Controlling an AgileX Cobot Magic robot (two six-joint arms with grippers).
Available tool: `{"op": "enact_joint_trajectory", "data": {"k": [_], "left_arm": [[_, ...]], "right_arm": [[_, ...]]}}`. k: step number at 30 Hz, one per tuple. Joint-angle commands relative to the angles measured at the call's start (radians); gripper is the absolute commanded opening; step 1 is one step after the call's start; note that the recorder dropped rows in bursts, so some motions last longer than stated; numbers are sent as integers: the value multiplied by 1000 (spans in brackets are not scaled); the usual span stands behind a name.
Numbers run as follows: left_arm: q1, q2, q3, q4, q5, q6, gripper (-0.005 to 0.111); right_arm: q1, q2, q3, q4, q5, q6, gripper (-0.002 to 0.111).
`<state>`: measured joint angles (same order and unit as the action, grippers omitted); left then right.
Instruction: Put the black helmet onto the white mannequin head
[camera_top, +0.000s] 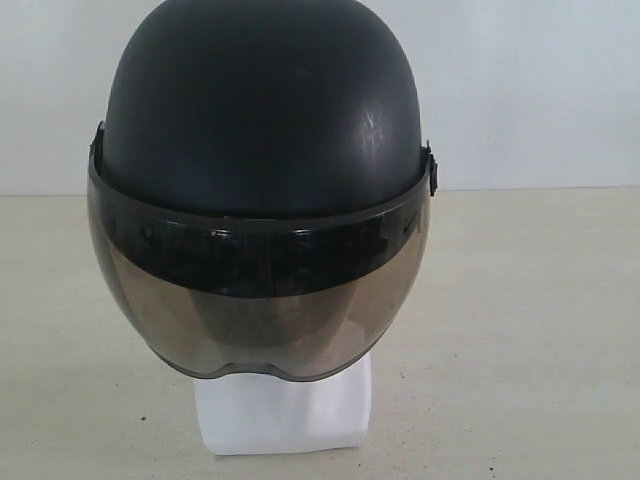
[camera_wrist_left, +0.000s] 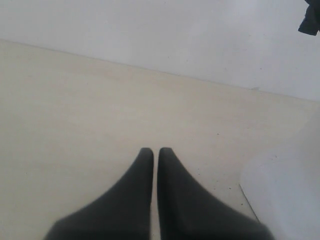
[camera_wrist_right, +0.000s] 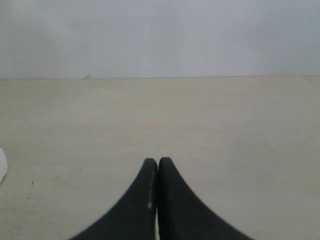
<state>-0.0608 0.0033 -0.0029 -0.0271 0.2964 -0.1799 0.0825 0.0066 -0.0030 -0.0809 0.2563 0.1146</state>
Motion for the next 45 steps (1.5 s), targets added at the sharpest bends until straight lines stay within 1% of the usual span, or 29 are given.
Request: {"op": "enact_joint_trajectory", "data": {"k": [1,45], "left_arm": [[2,-3,3,-11,1,-2,5],[2,-3,3,-11,1,2,5]], "right_arm": [[-4,-7,3,-21,86,-109,0],[-4,-7,3,-21,88,-115,0]]}}
